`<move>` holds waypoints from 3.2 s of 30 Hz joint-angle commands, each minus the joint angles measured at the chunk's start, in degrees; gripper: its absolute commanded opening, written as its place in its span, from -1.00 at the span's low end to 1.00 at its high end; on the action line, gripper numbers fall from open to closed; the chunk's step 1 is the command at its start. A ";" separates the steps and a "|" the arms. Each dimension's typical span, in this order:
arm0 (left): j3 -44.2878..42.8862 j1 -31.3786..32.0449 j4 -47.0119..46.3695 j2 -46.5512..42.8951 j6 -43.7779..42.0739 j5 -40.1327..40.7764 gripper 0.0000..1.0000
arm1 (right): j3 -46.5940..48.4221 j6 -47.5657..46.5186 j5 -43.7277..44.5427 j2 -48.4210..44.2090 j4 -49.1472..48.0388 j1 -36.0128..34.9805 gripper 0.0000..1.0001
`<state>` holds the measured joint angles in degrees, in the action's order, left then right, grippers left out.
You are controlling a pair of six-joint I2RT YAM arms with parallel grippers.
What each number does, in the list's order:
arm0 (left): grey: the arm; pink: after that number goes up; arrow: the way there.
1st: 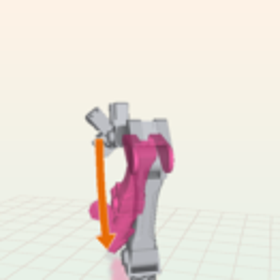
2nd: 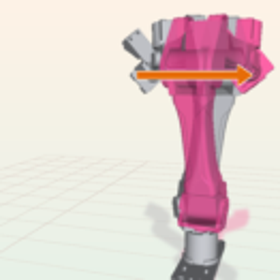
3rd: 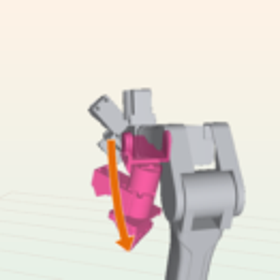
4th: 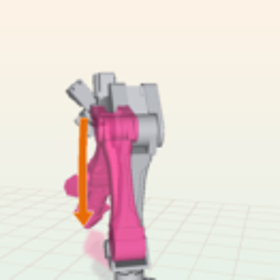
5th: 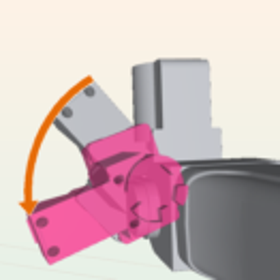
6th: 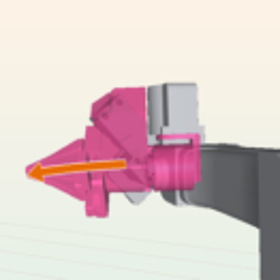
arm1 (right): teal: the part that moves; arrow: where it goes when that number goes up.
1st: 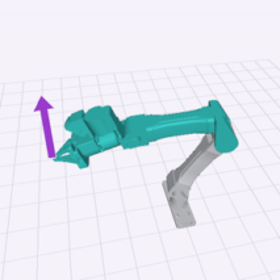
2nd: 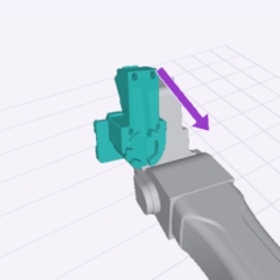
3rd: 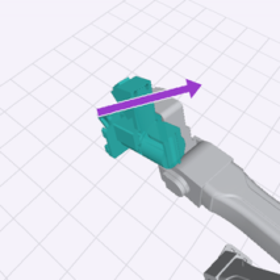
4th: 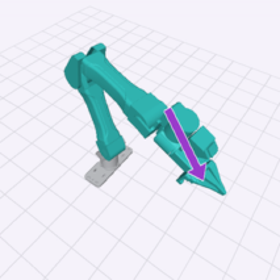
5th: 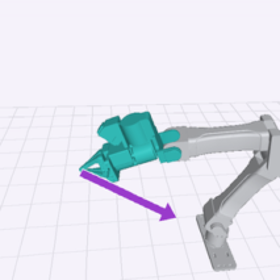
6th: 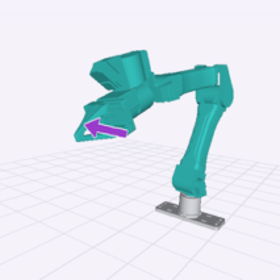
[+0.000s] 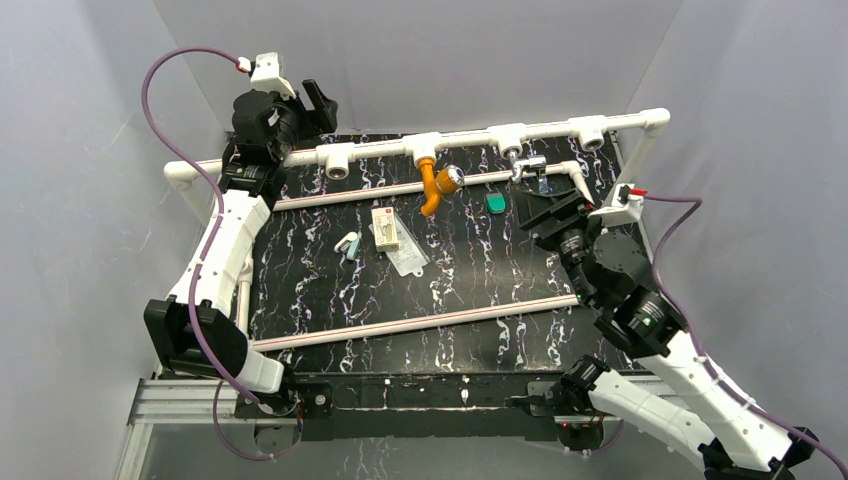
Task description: Install the water faucets
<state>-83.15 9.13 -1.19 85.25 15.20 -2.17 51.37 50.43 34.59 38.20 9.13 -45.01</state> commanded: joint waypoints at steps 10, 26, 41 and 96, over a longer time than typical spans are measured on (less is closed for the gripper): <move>6.67 -0.60 14.99 7.23 0.18 0.07 0.55 | 14.65 -51.12 0.27 1.06 9.51 -0.01 0.58; 6.63 -0.60 15.01 7.43 0.18 -0.02 0.55 | 18.19 -94.32 -18.87 6.90 14.95 0.01 0.62; 6.60 -0.58 15.04 7.47 0.10 -0.11 0.55 | 4.56 -129.12 -14.07 9.20 -11.00 -0.06 0.64; 6.60 -0.60 15.15 7.20 0.00 0.09 0.56 | 5.57 -56.54 -5.64 15.80 -21.86 -0.07 -0.97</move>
<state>-83.35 8.95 -1.43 85.60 15.25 -2.17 53.19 -26.09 30.00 53.91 -12.51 -44.38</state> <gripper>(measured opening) 0.776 0.379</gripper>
